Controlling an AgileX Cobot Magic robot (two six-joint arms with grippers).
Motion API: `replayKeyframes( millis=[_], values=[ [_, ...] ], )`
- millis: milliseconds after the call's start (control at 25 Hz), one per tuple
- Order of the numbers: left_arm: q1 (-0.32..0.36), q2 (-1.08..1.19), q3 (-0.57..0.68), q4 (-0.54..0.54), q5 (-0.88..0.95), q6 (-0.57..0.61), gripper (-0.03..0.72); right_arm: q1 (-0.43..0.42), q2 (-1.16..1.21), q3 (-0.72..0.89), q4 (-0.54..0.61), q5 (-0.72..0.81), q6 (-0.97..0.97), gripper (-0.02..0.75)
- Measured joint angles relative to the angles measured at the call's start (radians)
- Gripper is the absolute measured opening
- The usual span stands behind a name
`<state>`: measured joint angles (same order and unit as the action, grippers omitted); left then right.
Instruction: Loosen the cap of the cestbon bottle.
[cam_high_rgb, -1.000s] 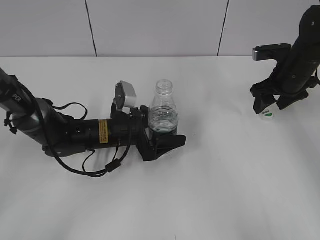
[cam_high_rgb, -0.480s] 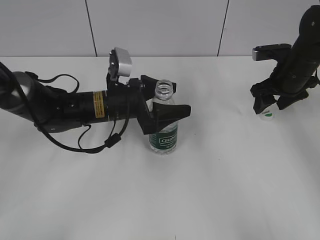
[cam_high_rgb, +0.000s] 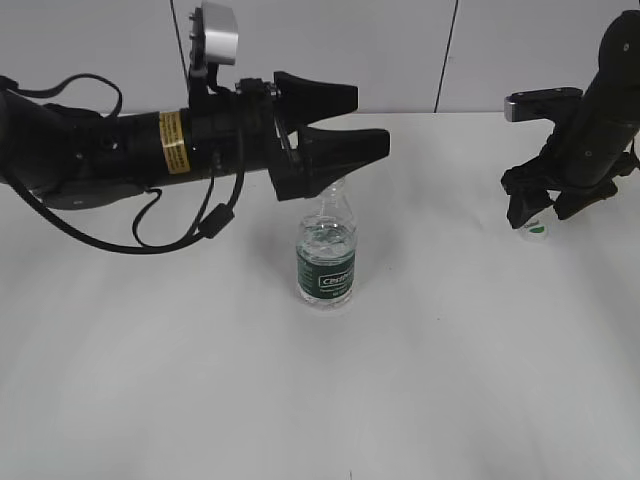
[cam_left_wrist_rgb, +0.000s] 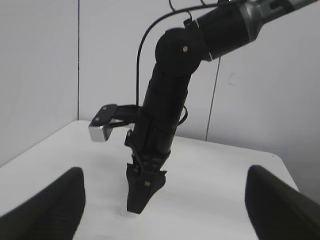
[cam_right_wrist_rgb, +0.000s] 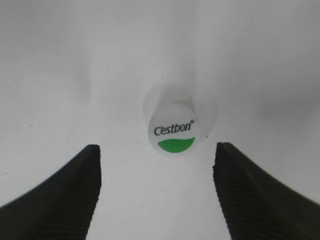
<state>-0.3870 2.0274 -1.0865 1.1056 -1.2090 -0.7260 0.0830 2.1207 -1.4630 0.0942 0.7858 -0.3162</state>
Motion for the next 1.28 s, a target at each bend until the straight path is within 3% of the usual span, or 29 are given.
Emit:
replayKeyframes(
  millis=[320,480,720,920,1280],
  values=[
    [0.0,-0.147,0.0,-0.012,0.096,-0.051,0.593,0.0,-0.079,0.0,0.021,0.02,-0.004,0.535],
    [0.0,-0.225,0.0,-0.072,0.297,-0.057,0.593,0.0,-0.134,0.0,0.022,0.057,-0.004,0.535],
    [0.0,-0.34,0.0,-0.291,0.684,-0.058,0.591,0.0,-0.211,0.0,0.043,0.119,-0.006,0.535],
    [0.027,-0.384,0.001,-0.394,0.979,-0.059,0.591,0.0,-0.251,0.0,0.068,0.159,-0.006,0.535],
    [0.169,-0.416,0.001,-0.516,1.455,-0.026,0.584,0.0,-0.266,0.0,0.075,0.241,-0.008,0.535]
  ],
)
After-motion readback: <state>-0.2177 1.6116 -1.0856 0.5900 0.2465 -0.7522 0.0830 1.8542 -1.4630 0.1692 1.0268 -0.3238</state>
